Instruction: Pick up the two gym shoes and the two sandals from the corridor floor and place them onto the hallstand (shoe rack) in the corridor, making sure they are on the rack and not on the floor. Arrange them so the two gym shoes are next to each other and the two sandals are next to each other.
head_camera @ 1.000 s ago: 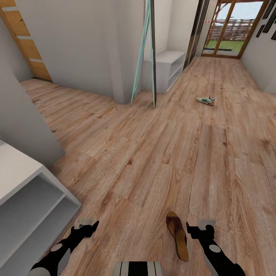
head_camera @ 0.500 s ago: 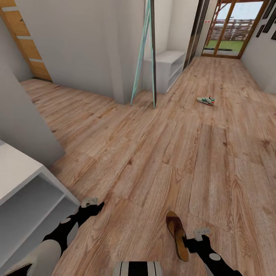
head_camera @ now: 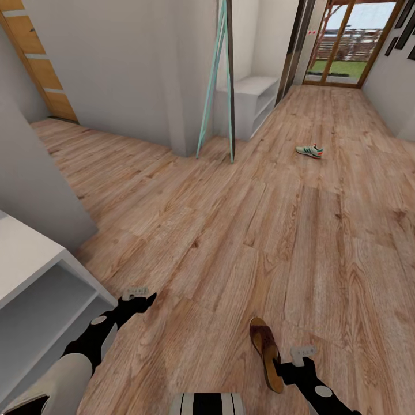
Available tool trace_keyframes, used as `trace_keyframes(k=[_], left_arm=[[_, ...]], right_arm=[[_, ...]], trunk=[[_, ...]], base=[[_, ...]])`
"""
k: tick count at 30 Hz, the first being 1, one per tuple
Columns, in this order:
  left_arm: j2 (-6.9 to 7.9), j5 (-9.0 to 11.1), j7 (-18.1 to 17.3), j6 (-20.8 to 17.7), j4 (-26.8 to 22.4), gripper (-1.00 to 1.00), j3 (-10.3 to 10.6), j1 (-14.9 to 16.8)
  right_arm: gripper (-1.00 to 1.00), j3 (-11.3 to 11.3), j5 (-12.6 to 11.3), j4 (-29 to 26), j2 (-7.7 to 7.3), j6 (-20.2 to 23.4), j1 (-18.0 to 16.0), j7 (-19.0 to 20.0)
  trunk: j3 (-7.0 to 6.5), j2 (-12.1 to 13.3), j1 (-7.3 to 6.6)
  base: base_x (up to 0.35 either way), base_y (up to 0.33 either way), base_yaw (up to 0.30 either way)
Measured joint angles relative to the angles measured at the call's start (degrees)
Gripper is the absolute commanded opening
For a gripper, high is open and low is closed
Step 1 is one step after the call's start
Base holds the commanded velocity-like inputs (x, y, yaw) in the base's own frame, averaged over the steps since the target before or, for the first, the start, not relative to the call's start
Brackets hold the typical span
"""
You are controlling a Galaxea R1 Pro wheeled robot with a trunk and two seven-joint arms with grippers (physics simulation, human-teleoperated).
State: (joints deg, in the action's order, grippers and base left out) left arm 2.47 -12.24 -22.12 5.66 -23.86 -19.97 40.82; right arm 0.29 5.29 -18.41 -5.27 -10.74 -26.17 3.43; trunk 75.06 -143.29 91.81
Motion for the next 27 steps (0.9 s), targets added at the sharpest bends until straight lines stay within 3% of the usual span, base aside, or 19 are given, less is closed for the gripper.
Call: trace_keyframes(k=[11,19,23,27], left_arm=[[-2.40,-0.1,-1.0,-6.8,-5.9,1.00,0.7,1.2],[-2.83,-0.4,-3.1,-12.3,-10.5,1.00,4.6,1.5],[-2.95,-0.5,-3.2,-14.3,-12.2,1.00,5.7,1.6],[-2.97,-0.4,-3.3,-15.2,-13.2,1.00,6.1,1.6]], right_arm=[[1.00,-0.1,0.0,0.1,0.09,-0.1,0.0,-0.1],[1.00,-0.1,-0.1,-0.1,0.18,-0.1,0.0,-0.1],[1.00,-0.1,-0.1,-0.2,0.19,-0.2,0.0,-0.1],[1.00,-0.1,-0.1,-0.3,0.19,-0.2,0.0,-0.1]], trunk=[[3.26,-0.1,0.29],[5.75,-0.3,0.49],[7.00,-0.3,0.60],[7.37,-0.3,0.59]], base=[[0.000,0.000,0.000],[0.000,0.000,0.000],[0.000,0.000,0.000],[0.000,0.000,0.000]])
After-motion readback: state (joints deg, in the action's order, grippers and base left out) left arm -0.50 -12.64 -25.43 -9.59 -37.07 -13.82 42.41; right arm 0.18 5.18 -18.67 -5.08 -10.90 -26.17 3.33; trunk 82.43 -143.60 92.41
